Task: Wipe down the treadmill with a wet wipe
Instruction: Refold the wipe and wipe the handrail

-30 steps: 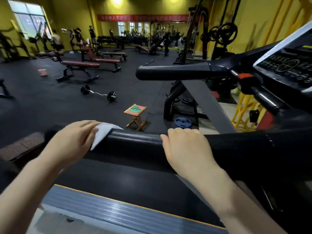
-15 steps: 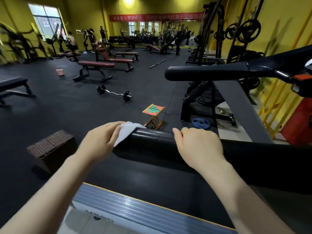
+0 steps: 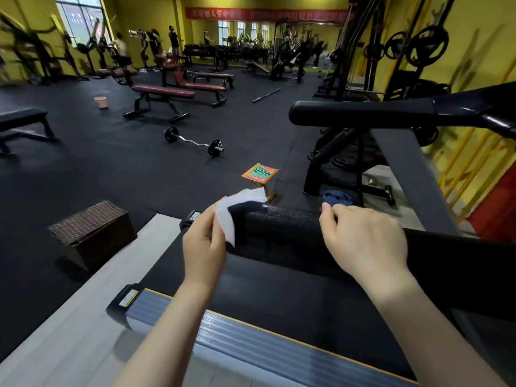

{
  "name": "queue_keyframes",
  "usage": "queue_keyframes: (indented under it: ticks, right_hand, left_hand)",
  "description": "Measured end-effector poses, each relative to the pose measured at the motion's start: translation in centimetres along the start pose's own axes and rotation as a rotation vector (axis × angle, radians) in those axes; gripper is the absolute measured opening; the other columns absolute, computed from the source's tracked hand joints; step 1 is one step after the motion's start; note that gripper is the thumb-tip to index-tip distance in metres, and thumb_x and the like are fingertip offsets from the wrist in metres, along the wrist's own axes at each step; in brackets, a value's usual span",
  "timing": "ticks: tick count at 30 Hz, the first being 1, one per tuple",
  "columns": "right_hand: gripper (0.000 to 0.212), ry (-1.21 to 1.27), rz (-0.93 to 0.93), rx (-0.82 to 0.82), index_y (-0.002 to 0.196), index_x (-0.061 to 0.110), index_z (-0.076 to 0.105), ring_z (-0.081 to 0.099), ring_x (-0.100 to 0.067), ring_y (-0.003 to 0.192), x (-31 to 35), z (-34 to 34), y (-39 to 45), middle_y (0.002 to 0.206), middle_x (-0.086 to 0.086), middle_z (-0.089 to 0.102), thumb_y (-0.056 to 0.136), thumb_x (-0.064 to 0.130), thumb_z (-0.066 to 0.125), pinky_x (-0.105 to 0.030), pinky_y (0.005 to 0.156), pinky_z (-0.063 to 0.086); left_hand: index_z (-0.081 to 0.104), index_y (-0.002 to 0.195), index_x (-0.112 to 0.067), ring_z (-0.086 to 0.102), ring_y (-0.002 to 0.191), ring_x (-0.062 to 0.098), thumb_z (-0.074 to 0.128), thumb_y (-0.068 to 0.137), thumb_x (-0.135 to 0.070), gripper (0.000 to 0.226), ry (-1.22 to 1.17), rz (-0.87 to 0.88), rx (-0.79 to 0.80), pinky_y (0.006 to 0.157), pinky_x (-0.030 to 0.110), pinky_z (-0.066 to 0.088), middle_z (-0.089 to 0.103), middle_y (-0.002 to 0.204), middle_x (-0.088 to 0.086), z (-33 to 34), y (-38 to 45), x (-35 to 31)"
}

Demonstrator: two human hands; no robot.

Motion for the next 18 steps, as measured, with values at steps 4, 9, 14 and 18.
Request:
queue_keyframes:
  ticks: [4, 9, 14, 18]
  right_hand:
    - [0.057, 0.018, 0.008, -0.007, 0.058, 0.016, 0.055, 0.054, -0.029, 0.049, 0.0, -0.3, -0.1, 0.051, 0.0, 0.053, 0.095, 0.041, 0.019, -0.028, 0.048, 0.024]
    - [0.06, 0.02, 0.005, -0.018, 0.06, 0.017, 0.055, 0.053, -0.028, 0.05, 0.0, -0.1, -0.2, 0.052, 0.001, 0.053, 0.095, 0.042, 0.014, -0.028, 0.048, 0.026]
    - [0.057, 0.026, 0.015, -0.037, 0.058, 0.017, 0.053, 0.042, -0.025, 0.046, -0.3, -0.3, -0.2, 0.05, 0.002, 0.05, 0.095, 0.042, 0.017, -0.028, 0.048, 0.022]
    - [0.056, 0.047, 0.011, -0.058, 0.058, 0.016, 0.053, 0.042, -0.025, 0.046, -0.5, -0.4, -0.3, 0.05, 0.002, 0.049, 0.096, 0.041, 0.019, -0.028, 0.049, 0.022]
  left_hand:
    - [0.067, 0.096, -0.006, 0.055, 0.078, 0.001, 0.042, 0.101, -0.002, 0.026, -0.156, -0.206, -0.127, 0.07, 0.016, 0.042, 0.067, 0.085, -0.004, -0.1, -1.9, 2.2]
    - [0.054, 0.072, -0.011, 0.042, 0.07, 0.012, 0.046, 0.099, -0.007, 0.029, -0.204, -0.579, -0.165, 0.06, 0.023, 0.038, 0.051, 0.066, -0.007, 1.5, -8.4, 6.7]
    - [0.06, 0.087, -0.013, 0.056, 0.078, 0.011, 0.04, 0.103, -0.013, 0.024, -0.675, -0.722, -0.288, 0.07, 0.019, 0.048, 0.063, 0.077, -0.008, 4.1, -7.5, 4.4]
    - [0.062, 0.121, 0.0, 0.055, 0.123, 0.024, 0.041, 0.092, -0.006, 0.036, -0.187, -0.223, -0.232, 0.104, 0.024, 0.042, 0.063, 0.124, 0.007, 1.1, -2.6, 0.4]
Point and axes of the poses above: each hand's wrist, its own y-axis towards the middle knuckle, its own z-axis out of the palm, x = y × z, the point moved 10 cm from there along y, towards the middle knuckle
